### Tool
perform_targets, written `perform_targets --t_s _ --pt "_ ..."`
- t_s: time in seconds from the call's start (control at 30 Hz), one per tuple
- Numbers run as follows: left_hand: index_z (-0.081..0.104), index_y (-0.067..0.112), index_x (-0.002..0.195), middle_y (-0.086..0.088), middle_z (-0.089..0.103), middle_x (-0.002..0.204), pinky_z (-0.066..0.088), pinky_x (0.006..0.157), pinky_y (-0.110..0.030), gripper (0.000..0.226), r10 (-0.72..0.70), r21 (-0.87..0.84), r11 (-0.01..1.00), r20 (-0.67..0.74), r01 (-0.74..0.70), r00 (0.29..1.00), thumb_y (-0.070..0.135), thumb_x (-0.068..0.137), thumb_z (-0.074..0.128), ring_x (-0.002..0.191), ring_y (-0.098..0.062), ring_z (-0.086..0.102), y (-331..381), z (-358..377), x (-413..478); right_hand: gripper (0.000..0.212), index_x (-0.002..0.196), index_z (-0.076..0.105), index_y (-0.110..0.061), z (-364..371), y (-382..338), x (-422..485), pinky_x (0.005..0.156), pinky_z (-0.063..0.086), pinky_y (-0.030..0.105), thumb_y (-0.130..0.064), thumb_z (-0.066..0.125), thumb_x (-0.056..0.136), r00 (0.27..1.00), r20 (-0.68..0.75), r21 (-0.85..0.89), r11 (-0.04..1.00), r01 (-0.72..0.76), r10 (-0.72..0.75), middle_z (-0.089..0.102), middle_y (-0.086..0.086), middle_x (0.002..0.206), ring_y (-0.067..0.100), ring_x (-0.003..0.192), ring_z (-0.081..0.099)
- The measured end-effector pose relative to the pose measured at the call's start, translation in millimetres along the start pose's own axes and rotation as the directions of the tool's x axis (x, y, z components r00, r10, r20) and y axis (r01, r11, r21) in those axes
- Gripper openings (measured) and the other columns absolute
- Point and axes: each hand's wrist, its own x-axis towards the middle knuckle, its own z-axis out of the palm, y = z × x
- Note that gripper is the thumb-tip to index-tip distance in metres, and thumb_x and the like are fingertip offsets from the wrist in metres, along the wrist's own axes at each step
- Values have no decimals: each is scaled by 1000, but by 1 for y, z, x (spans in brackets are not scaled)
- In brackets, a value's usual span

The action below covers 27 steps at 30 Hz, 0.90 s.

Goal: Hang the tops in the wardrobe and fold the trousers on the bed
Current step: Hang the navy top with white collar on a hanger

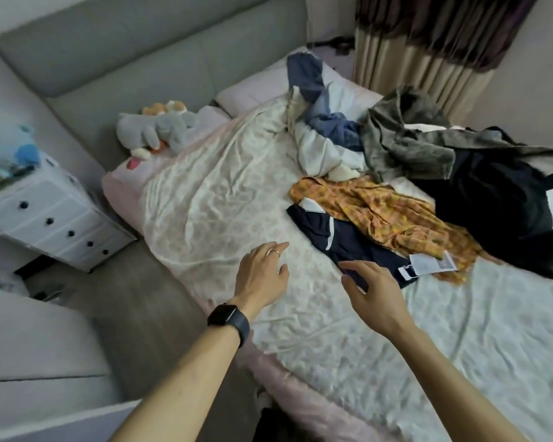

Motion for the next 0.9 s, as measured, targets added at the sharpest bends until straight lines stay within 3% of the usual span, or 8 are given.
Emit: perform_targets --t_s 0.1,0.23,0.5,0.63,0.73,0.8,0.9 --pt "41 27 152 3 39 157 26 117 -33 52 -6 32 999 34 5 999 28 101 49 144 -18 34 -17 10 46 30 129 66 -27 7 8 35 97 40 29 -28 61 100 999 1 -35 999 -35 35 63 -7 131 21 120 51" --pt "40 26 153 0 36 159 28 118 -35 53 -23 86 996 120 12 993 28 101 49 146 -19 31 -50 40 113 35 136 61 -27 31 34 95 92 35 24 -32 58 101 991 48 -108 987 -117 122 60 -8 135 21 122 49" --pt "26 30 159 0 5 168 15 124 -46 60 -85 239 971 298 12 951 38 102 45 154 -30 5 -140 118 233 54 150 40 -23 132 83 222 99 45 38 -40 52 101 905 211 -219 920 -326 370 47 1 148 27 132 45" --pt "24 35 158 4 -2 169 7 123 -51 63 -76 295 955 338 -29 938 39 100 47 153 -35 -4 -177 161 261 65 155 28 -20 181 92 308 90 49 43 -39 55 99 909 205 -256 917 -307 362 30 3 159 32 131 49" --pt "30 33 157 1 2 169 8 122 -55 58 -48 339 939 298 -59 953 38 102 48 153 -38 -2 -186 179 259 75 159 12 -29 203 93 359 78 53 44 -41 57 99 930 173 -269 924 -273 325 21 4 161 36 122 55" --pt "36 31 155 0 4 169 11 122 -56 56 -46 351 934 289 -62 956 39 101 50 153 -38 0 -189 185 259 78 157 6 -40 213 96 378 61 48 39 -44 58 98 928 166 -329 906 -266 333 29 8 153 38 107 59" --pt "32 32 156 0 3 169 11 122 -56 57 -57 375 925 306 -66 950 41 102 47 153 -38 0 -190 185 261 45 140 32 -32 222 100 378 58 38 37 -30 53 100 929 141 -424 869 -256 342 54 13 125 39 88 58"
